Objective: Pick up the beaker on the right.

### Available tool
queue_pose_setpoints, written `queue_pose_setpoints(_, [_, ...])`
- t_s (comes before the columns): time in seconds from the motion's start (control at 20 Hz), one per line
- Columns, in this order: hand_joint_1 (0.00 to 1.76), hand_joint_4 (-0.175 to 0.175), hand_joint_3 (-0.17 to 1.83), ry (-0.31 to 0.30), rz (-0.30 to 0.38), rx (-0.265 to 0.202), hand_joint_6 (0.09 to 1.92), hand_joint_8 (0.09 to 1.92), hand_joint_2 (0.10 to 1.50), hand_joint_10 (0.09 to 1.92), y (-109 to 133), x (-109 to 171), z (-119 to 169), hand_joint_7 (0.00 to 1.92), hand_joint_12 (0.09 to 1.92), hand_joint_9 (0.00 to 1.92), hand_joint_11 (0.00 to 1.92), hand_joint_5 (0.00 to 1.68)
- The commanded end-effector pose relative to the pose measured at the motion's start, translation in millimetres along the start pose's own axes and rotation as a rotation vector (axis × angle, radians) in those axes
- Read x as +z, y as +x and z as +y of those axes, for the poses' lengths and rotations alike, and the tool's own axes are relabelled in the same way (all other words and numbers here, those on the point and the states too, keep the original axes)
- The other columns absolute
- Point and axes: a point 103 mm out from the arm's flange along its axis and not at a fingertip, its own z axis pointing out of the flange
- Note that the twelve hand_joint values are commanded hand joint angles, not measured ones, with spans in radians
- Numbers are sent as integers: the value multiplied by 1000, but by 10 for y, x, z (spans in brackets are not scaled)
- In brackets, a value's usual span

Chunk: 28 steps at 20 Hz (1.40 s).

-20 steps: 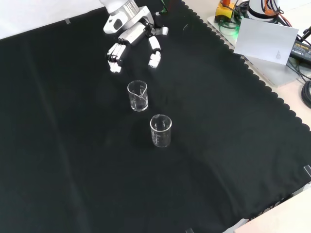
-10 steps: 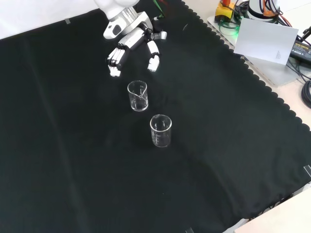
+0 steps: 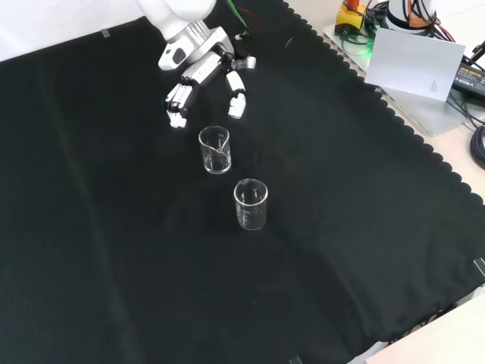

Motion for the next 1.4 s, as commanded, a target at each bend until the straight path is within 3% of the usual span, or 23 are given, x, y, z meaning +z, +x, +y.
queue_pose_setpoints(0.05, [767, -5, 633, 26, 17, -26, 87, 500, 466, 636, -23, 115, 62, 148, 1081, 243, 0, 225])
queue_pose_setpoints(0.7, [778, -1, 615, -10, 92, -61, 87, 494, 466, 630, -91, 300, 134, 137, 1069, 240, 0, 217])
queue_pose_setpoints(1.0, [806, 0, 607, -38, 119, -101, 87, 498, 468, 630, -47, 378, 181, 146, 1067, 250, 0, 230])
queue_pose_setpoints(1.4, [835, 0, 602, -46, 149, -102, 87, 500, 470, 624, -81, 493, 240, 157, 1067, 253, 0, 244])
